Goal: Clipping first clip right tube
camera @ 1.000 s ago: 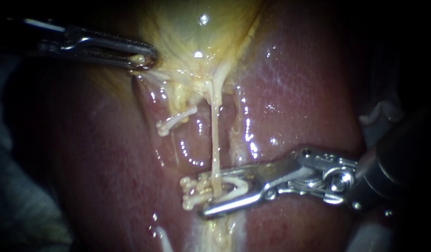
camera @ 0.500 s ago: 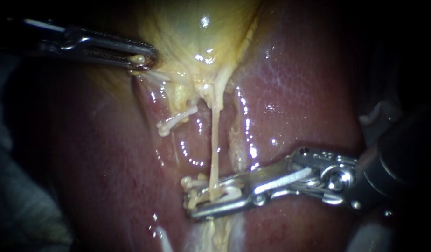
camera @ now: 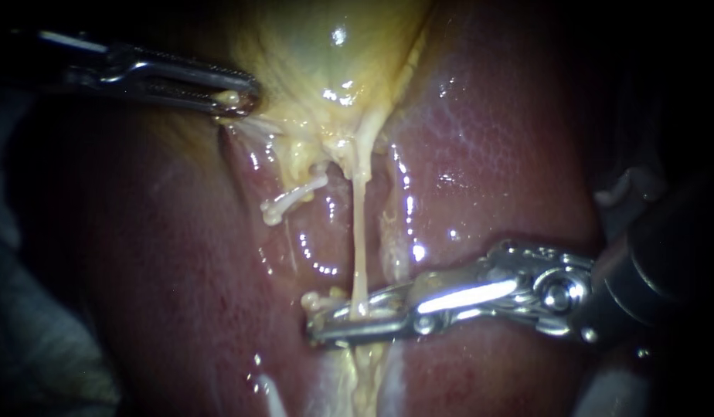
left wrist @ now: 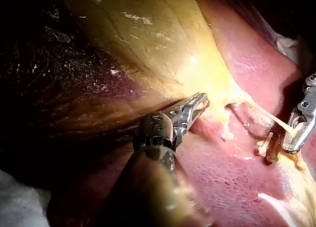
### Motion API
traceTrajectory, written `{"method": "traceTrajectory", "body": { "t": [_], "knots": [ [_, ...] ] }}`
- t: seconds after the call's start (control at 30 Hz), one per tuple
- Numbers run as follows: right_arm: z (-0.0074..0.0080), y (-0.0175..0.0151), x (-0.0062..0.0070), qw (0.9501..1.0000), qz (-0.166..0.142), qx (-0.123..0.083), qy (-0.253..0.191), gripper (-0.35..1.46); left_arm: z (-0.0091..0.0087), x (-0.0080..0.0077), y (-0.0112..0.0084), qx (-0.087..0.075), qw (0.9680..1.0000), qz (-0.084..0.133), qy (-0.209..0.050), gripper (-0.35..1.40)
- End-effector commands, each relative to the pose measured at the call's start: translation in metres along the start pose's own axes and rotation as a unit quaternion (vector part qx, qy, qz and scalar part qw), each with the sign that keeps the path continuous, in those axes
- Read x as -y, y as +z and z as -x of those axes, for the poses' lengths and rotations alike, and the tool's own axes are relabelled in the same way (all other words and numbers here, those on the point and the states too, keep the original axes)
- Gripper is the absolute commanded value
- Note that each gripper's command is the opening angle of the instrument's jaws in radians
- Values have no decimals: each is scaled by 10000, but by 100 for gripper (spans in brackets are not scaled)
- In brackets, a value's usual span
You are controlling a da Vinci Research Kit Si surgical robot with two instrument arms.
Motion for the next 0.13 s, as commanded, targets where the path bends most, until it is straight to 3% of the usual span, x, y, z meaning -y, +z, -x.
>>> {"method": "traceTrajectory", "body": {
  "t": [0.03, 0.13],
  "knots": [
    [0, 0, 0, 10000, 4, -1, 1, -35, 0, 0, 0, 0, 10000, 1, 0, -35],
    [0, 0, -1, 10000, 15, 10, 1, -35, 0, 1, 0, 1, 10000, 3, 1, -35]
  ]
}}
